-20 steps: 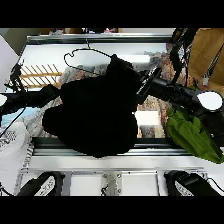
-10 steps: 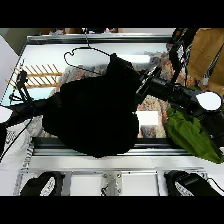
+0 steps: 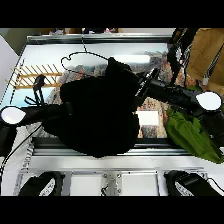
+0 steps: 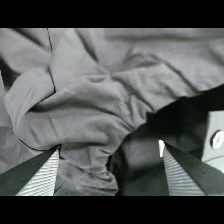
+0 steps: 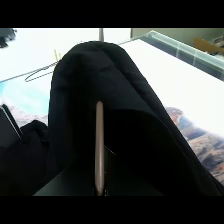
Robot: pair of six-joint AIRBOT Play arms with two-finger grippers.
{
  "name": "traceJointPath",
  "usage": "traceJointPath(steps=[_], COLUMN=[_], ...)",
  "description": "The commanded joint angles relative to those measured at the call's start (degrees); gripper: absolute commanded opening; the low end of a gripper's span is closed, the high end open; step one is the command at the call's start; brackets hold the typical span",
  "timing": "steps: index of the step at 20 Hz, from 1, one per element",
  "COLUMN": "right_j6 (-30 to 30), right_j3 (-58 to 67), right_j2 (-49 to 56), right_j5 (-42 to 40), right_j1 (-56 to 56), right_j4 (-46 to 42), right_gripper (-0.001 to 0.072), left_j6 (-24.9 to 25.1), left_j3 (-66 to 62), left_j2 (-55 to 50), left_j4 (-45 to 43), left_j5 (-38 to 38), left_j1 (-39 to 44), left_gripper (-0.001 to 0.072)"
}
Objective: Fold the clothes and pants, and hang the long-sleeved shirts on hangers.
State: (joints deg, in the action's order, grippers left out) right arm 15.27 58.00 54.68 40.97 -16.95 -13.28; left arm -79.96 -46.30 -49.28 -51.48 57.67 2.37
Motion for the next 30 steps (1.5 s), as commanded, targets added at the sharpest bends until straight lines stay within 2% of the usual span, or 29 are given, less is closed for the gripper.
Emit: traceJointPath(steps=[1,6,9,10,11,12,13,17,20,24,26,30], right_j6=[0.0,0.0,0.0,0.0,0.0,0.0,1.1,3.3,10.2,13.8,14.2,18.6], right_j3=[0.0,0.0,0.0,0.0,0.0,0.1,0.1,0.0,0.1,0.0,0.1,0.1], right_j2=[0.0,0.0,0.0,-0.2,-0.4,-1.0,-1.9,-6.5,-8.5,-9.7,-10.3,-11.6], right_j5=[0.4,0.4,0.4,0.4,0.4,0.4,0.4,0.7,3.2,9.1,9.0,9.1], right_j1=[0.0,0.0,0.0,0.0,0.0,0.1,0.2,0.2,0.2,0.2,0.2,0.2], right_j4=[0.0,0.0,0.0,0.0,0.0,0.0,0.0,-0.2,-5.2,-6.6,-8.7,-13.2], right_gripper=[0.0007,0.0007,0.0007,0.0007,0.0006,0.0006,0.0006,0.0005,0.0005,0.0005,0.0005,0.0005], left_j6=[0.0,0.0,0.0,0.0,-0.2,-0.5,-0.6,-0.6,-0.6,-0.6,-0.5,-0.6], left_j3=[0.0,0.1,0.1,0.1,0.1,0.0,0.0,0.0,-0.7,-7.1,-11.5,-17.1], left_j2=[-4.5,-7.5,-9.6,-10.3,-10.8,-11.0,-10.8,-7.4,-5.6,-8.7,-11.6,-15.8], left_j4=[-1.6,-3.0,-3.1,-4.3,-6.1,-7.5,-7.4,-6.8,-6.9,-6.9,-7.5,-8.9], left_j5=[0.6,1.2,0.2,-0.1,-0.3,-0.3,-0.2,-0.8,-0.7,1.7,4.3,6.7], left_j1=[2.0,1.2,4.4,5.2,5.5,5.2,3.8,-4.4,-7.8,-9.0,-9.0,-9.1], left_gripper=[0.0671,0.0671,0.0670,0.0547,0.0227,0.0035,0.0011,0.0011,0.0011,0.0011,0.0011,0.0011])
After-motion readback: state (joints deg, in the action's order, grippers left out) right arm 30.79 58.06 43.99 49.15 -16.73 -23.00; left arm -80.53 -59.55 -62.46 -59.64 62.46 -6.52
